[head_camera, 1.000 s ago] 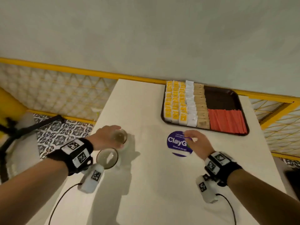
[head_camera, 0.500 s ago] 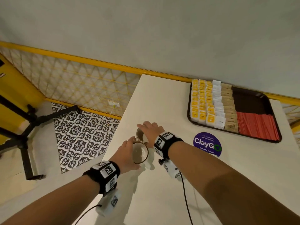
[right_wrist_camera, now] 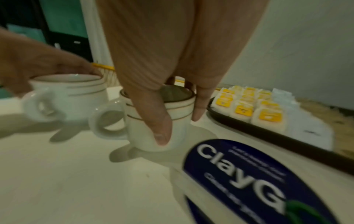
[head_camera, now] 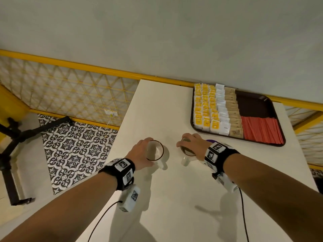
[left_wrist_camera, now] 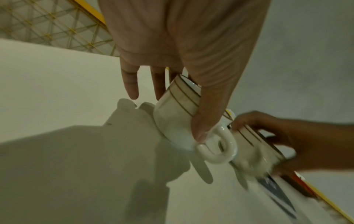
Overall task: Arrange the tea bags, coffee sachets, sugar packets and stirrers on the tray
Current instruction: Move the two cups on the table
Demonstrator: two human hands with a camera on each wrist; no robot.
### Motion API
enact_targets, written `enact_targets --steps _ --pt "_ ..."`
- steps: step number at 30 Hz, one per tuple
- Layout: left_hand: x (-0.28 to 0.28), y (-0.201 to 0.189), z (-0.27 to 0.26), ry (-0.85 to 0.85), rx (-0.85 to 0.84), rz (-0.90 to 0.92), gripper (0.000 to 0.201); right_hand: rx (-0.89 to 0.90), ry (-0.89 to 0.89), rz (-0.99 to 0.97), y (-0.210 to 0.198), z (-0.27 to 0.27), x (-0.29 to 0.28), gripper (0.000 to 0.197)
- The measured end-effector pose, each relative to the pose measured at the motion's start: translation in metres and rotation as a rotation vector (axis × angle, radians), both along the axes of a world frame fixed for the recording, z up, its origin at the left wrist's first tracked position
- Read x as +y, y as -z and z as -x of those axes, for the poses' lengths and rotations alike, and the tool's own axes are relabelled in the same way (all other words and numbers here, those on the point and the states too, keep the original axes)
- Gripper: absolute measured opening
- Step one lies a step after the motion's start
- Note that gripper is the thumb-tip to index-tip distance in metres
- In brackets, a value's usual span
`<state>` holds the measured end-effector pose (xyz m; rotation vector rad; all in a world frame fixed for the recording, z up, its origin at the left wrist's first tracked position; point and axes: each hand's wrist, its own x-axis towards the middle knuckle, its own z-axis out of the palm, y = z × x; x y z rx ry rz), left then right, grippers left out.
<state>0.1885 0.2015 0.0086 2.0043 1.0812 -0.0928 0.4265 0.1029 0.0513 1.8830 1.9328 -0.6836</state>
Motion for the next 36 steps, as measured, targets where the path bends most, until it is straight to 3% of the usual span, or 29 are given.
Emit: enact_targets --steps 2,4,7,9,11,12,14,16,18,24,27,31,33,36 --pt "0.0 0.003 -0.015 -0.026 -0.01 -0.028 0.092 -0.034 -0.093 -0.047 -0.002 -0.008 -0.013 0.084" --pt "-0.004 0.003 -0.03 -0.069 0.028 -0.072 0.097 -0.084 -0.063 -0.101 -0.002 -0.01 -0.026 0.09" --pt "-0.025 -0.006 -0.045 -0.261 0.01 -0.191 0.102 0.118 0.339 -0.311 0.022 -0.011 -0.053 0.093" --pt "-0.049 -0.012 -0.045 -0.389 -0.161 -0.314 0.078 0.307 0.69 -0.633 0.046 -0.002 -0.076 0.075" --pt "-0.078 -0.011 -0.044 -0.394 -0.297 -0.342 0.047 0.475 1.054 -0.839 0.057 0.01 -0.095 0.043" --pt "-0.091 -0.008 -0.043 -0.364 -0.326 -0.283 0.035 0.568 1.208 -0.804 0.057 0.017 -0.1 0.027" --pt "-0.11 -0.001 -0.045 -0.34 -0.34 -0.04 0.022 0.745 1.346 -0.612 0.057 0.027 -0.104 0.004" --pt "-0.116 0.006 -0.051 -0.404 -0.326 0.214 0.025 0.924 1.391 -0.447 0.056 0.034 -0.104 0.012" --pt "-0.114 0.014 -0.056 -0.444 -0.319 0.345 0.036 1.072 1.407 -0.336 0.056 0.039 -0.1 0.016" --pt "-0.103 0.02 -0.06 -0.61 -0.406 0.501 0.041 1.33 1.533 -0.176 0.056 0.043 -0.086 0.019" --pt "-0.097 0.02 -0.06 -0.562 -0.454 0.628 0.051 1.443 1.555 -0.129 0.055 0.044 -0.083 0.021" --pt "-0.09 0.014 -0.063 -0.54 -0.573 0.911 0.05 1.454 1.521 -0.097 0.053 0.047 -0.079 0.018" --pt "-0.086 0.015 -0.067 -0.55 -0.601 0.943 0.041 1.423 1.515 -0.094 0.051 0.047 -0.076 0.01" --pt "-0.083 0.015 -0.072 -0.558 -0.645 0.98 0.034 1.313 1.503 -0.076 0.05 0.046 -0.07 0.016"
